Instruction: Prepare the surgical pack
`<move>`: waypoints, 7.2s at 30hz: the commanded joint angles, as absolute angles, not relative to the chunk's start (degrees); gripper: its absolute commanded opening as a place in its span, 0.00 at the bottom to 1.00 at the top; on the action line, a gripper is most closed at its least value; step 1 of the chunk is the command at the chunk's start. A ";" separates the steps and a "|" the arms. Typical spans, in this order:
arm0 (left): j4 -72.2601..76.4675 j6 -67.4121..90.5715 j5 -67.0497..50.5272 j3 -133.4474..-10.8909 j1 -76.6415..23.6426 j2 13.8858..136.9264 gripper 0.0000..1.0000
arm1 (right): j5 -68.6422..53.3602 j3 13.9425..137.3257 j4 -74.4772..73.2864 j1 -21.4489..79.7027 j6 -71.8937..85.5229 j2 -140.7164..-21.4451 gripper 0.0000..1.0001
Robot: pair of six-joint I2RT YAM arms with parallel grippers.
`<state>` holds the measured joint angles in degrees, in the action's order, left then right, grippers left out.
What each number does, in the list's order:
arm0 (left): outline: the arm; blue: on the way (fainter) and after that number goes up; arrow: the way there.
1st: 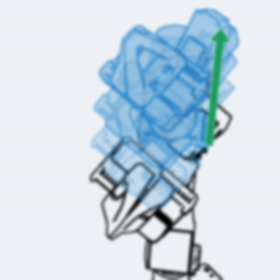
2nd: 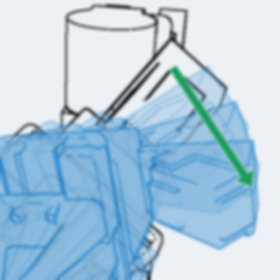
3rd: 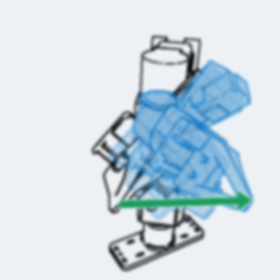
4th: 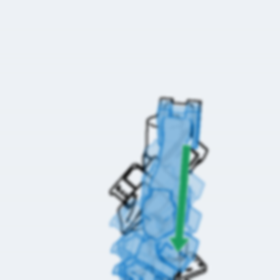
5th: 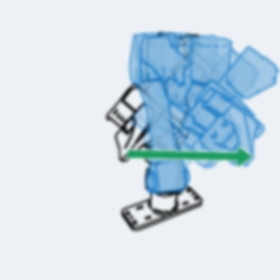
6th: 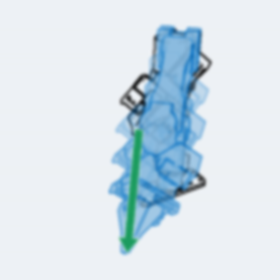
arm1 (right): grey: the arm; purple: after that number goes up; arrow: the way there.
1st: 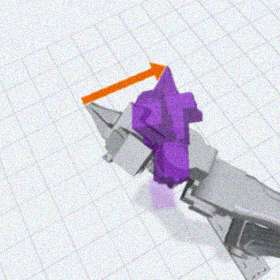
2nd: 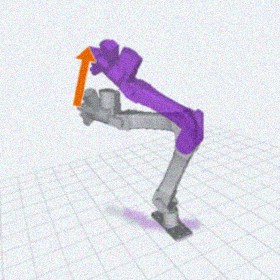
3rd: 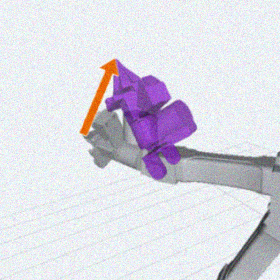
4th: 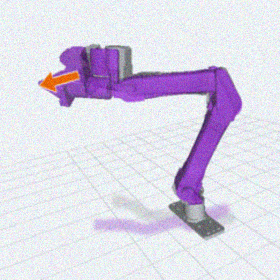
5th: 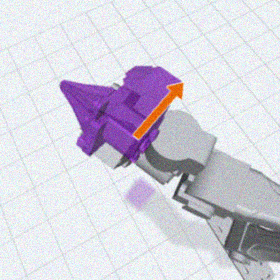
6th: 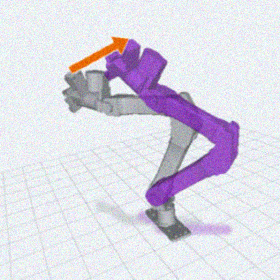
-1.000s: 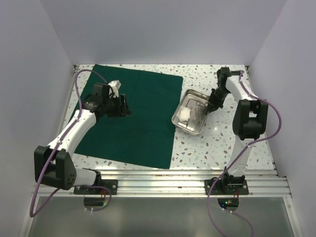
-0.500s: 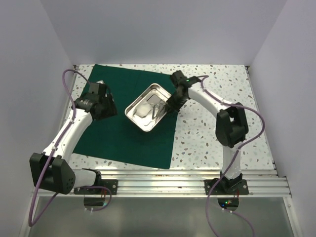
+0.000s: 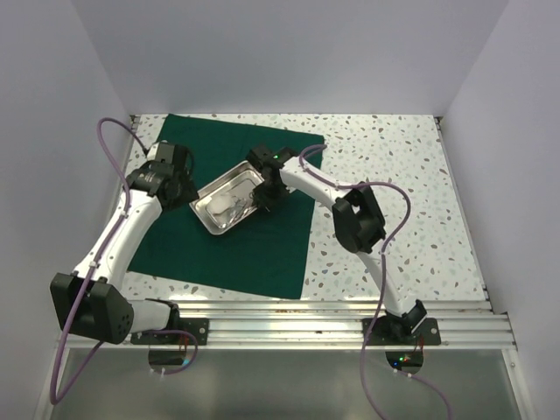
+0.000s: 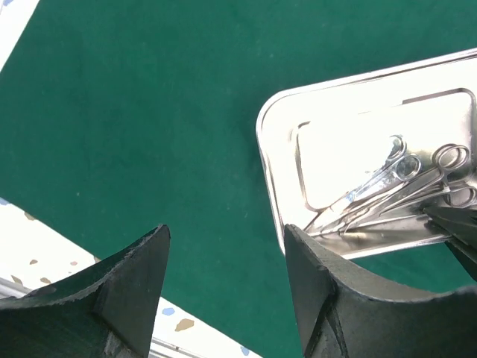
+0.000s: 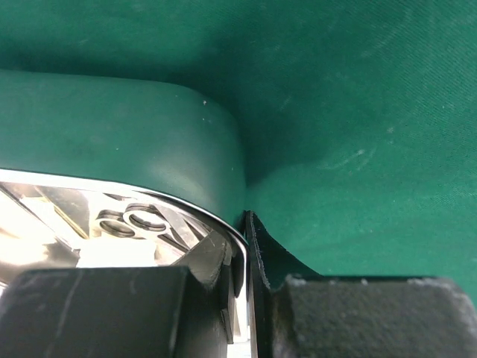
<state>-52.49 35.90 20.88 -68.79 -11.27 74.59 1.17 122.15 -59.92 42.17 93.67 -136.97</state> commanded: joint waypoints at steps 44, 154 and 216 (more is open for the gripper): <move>-48.25 48.25 4.66 -62.93 4.48 104.48 0.00 | -18.29 123.93 -29.44 19.52 26.28 -143.35 0.00; -36.22 39.29 -10.72 -72.95 -10.63 106.79 0.39 | -13.19 114.43 -52.38 26.63 21.71 -131.75 0.34; -36.65 33.75 -8.96 -72.33 -6.68 108.02 0.30 | -18.28 112.94 -51.33 28.04 27.60 -132.89 0.12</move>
<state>-37.34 34.35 -9.82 -72.29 -7.44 107.98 -16.08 114.52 -50.09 27.46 25.96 -134.61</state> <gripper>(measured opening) 0.300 0.127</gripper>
